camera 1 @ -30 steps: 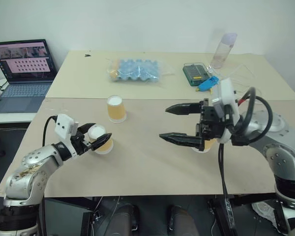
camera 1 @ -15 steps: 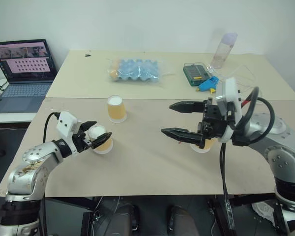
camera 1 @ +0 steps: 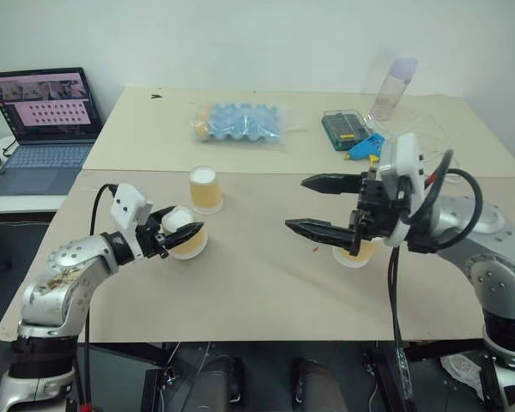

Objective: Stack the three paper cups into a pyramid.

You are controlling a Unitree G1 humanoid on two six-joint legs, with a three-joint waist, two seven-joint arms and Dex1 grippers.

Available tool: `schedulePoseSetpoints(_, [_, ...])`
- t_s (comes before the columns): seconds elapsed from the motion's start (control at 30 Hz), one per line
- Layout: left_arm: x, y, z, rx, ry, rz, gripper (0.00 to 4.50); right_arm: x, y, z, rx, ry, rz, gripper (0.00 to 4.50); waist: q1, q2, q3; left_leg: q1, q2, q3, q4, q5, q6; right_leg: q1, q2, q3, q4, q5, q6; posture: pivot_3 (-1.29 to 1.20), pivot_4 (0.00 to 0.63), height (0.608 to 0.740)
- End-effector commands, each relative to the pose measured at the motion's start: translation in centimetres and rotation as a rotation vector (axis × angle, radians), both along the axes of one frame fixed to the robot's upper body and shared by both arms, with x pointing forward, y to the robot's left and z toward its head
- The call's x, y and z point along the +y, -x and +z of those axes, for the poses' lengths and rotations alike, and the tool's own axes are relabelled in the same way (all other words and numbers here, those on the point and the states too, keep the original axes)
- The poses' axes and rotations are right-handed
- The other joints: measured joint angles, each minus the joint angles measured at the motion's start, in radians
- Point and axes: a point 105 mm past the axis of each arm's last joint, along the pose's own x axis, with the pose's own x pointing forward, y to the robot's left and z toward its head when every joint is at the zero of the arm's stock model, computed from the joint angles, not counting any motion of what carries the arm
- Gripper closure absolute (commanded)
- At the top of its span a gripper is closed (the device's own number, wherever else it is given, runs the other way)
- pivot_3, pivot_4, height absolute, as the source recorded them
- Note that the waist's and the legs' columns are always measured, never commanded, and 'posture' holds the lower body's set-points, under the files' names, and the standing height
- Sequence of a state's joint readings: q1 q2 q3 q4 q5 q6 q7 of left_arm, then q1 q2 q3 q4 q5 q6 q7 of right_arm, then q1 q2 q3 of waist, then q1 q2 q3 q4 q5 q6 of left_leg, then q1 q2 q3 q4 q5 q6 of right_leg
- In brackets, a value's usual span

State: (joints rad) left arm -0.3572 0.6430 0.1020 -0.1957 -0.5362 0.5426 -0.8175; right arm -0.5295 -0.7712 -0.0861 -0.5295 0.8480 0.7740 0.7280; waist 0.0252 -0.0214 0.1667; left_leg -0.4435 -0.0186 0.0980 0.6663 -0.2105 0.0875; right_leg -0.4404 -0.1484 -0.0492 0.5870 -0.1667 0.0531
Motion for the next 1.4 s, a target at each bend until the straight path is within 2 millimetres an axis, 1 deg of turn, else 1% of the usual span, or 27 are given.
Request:
schedulePoseSetpoints(0.03, [-5.0, 0.0, 2.1, -0.057, 0.041, -0.213, 2.15, -1.2, 0.1, 1.9, -0.091, -0.004, -0.059, 0.0, 0.008, 0.0, 0.0, 0.0, 0.0, 0.0, 0.001, 0.0, 0.0, 0.001, 0.0, 0.0, 0.0, 0.0, 0.001, 0.0, 0.15, 0.74])
schedulePoseSetpoints(0.07, [-6.6, 0.0, 2.2, -0.056, 0.054, -0.271, 2.15, -1.5, 0.2, 1.9, -0.094, 0.0, -0.071, 0.0, 0.01, 0.0, 0.0, -0.001, 0.0, 0.0, 0.001, 0.0, 0.001, 0.002, 0.0, 0.0, 0.0, 0.0, 0.001, 0.0, 0.15, 0.74])
schedulePoseSetpoints(0.1, [-8.4, 0.4, 1.8, -0.053, 0.047, -0.349, 2.15, -2.0, 0.1, 2.0, -0.101, 0.008, -0.093, 0.0, 0.011, 0.0, 0.0, -0.002, -0.001, 0.0, 0.002, 0.0, 0.001, 0.002, 0.0, 0.0, 0.0, 0.001, 0.002, 0.0, 0.15, 0.74])
schedulePoseSetpoints(0.17, [-10.7, 0.8, 1.2, -0.044, 0.037, -0.439, 2.15, -2.5, 0.1, 2.1, -0.108, 0.014, -0.121, 0.0, 0.013, 0.0, 0.0, -0.003, -0.001, 0.001, 0.003, 0.0, 0.002, 0.003, 0.001, 0.0, 0.0, 0.002, 0.004, 0.0, 0.15, 0.74])
schedulePoseSetpoints(0.23, [-12.3, 0.9, 0.6, -0.037, 0.042, -0.487, 2.15, -2.8, 0.0, 2.1, -0.112, 0.014, -0.14, 0.0, 0.011, -0.001, 0.0, -0.003, -0.001, 0.002, 0.003, 0.004, 0.01, 0.003, 0.001, 0.0, 0.0, 0.002, 0.005, 0.0, 0.15, 0.74])
schedulePoseSetpoints(0.33, [-14.1, 0.2, -0.2, -0.019, 0.051, -0.508, 2.15, -2.8, 0.2, 2.1, -0.116, 0.013, -0.15, 0.0, 0.007, -0.001, 0.0, -0.003, 0.0, 0.003, 0.004, 0.004, 0.011, 0.003, 0.002, 0.0, 0.001, 0.002, 0.005, 0.0, 0.15, 0.74])
schedulePoseSetpoints(0.43, [-15.3, -1.6, -0.9, -0.006, 0.063, -0.477, 2.15, -2.9, 0.7, 2.1, -0.122, 0.013, -0.161, 0.0, 0.013, -0.001, 0.0, -0.003, 0.001, 0.002, 0.008, 0.003, 0.012, 0.003, 0.002, -0.001, 0.004, 0.001, 0.003, 0.0, 0.15, 0.74])
schedulePoseSetpoints(0.5, [-15.8, -3.0, -1.2, -0.007, 0.059, -0.434, 2.15, -3.1, 0.9, 2.2, -0.126, 0.01, -0.175, 0.0, 0.013, -0.001, 0.0, -0.003, 0.001, 0.001, 0.01, 0.002, 0.013, 0.003, 0.001, -0.001, 0.004, 0.0, 0.001, 0.0, 0.15, 0.74])
schedulePoseSetpoints(0.57, [-16.2, -4.0, -1.6, -0.01, 0.042, -0.411, 2.15, -3.2, 1.1, 2.3, -0.128, 0.006, -0.182, 0.0, 0.013, -0.001, 0.0, -0.004, 0.001, 0.001, 0.013, 0.001, 0.015, 0.004, 0.001, -0.001, 0.004, 0.0, 0.002, 0.0, 0.15, 0.74])
schedulePoseSetpoints(0.67, [-16.7, -4.9, -2.6, -0.009, 0.002, -0.393, 2.15, -3.2, 1.3, 2.4, -0.131, 0.0, -0.188, 0.0, 0.012, -0.001, 0.0, -0.007, 0.0, 0.002, 0.014, 0.0, 0.017, 0.003, 0.001, -0.001, 0.003, 0.002, 0.006, 0.0, 0.15, 0.74])
schedulePoseSetpoints(0.77, [-17.2, -5.0, -3.2, -0.013, -0.021, -0.407, 2.15, -3.2, 1.3, 2.4, -0.131, -0.001, -0.194, 0.0, 0.014, -0.001, 0.0, -0.008, 0.0, 0.001, 0.014, 0.0, 0.018, 0.002, 0.0, -0.001, 0.003, 0.003, 0.007, 0.0, 0.15, 0.74])
schedulePoseSetpoints(0.9, [-17.7, -4.6, -3.4, -0.011, -0.019, -0.443, 2.15, -3.3, 1.2, 2.4, -0.129, -0.001, -0.2, 0.0, 0.016, -0.001, 0.0, -0.008, 0.0, 0.001, 0.015, 0.0, 0.018, 0.003, 0.0, -0.001, 0.003, 0.003, 0.007, 0.0, 0.15, 0.74])
schedulePoseSetpoints(1.0, [-17.7, -4.6, -3.4, -0.013, -0.019, -0.448, 2.15, -3.3, 1.2, 2.4, -0.129, -0.002, -0.2, 0.0, 0.016, -0.001, 0.0, -0.008, 0.0, 0.0, 0.015, 0.0, 0.018, 0.003, 0.0, -0.001, 0.003, 0.003, 0.007, 0.0, 0.15, 0.74])
schedulePoseSetpoints(1.07, [-17.6, -4.5, -3.1, -0.02, -0.009, -0.454, 1.18, -3.2, 1.1, 2.4, -0.127, -0.003, -0.197, 0.0, 0.016, -0.001, 0.0, -0.008, 0.0, 0.0, 0.016, 0.0, 0.018, 0.003, 0.0, -0.001, 0.003, 0.003, 0.007, 0.0, 0.15, 0.74])
schedulePoseSetpoints(1.1, [-17.6, -4.5, -2.8, -0.029, -0.006, -0.455, 1.01, -3.2, 1.1, 2.3, -0.126, -0.002, -0.196, 0.0, 0.015, -0.001, 0.0, -0.008, 0.0, 0.0, 0.016, 0.0, 0.018, 0.003, 0.0, -0.001, 0.003, 0.003, 0.008, 0.0, 0.15, 0.74])
schedulePoseSetpoints(1.17, [-17.6, -4.5, -2.1, -0.049, 0.001, -0.456, 0.22, -3.2, 1.0, 2.3, -0.125, -0.002, -0.192, 0.0, 0.015, -0.001, 0.0, -0.009, 0.0, 0.0, 0.016, 0.0, 0.018, 0.002, 0.0, -0.001, 0.003, 0.003, 0.008, 0.0, 0.15, 0.74])
schedulePoseSetpoints(1.2, [-17.5, -4.5, -1.8, -0.055, 0.005, -0.459, 0.1, -3.2, 1.0, 2.3, -0.125, -0.002, -0.192, 0.0, 0.015, -0.001, 0.0, -0.01, 0.0, 0.0, 0.016, 0.0, 0.019, 0.002, 0.0, -0.001, 0.003, 0.003, 0.008, 0.0, 0.15, 0.74])
schedulePoseSetpoints(1.4, [-16.8, -4.1, 2.4, -0.166, 0.034, -0.464, 0.1, -3.1, 0.7, 2.2, -0.12, -0.008, -0.18, 0.0, 0.012, -0.001, 0.0, -0.01, 0.0, 0.0, 0.017, 0.0, 0.019, 0.001, 0.0, -0.002, 0.004, 0.003, 0.008, 0.0, 0.15, 0.74])
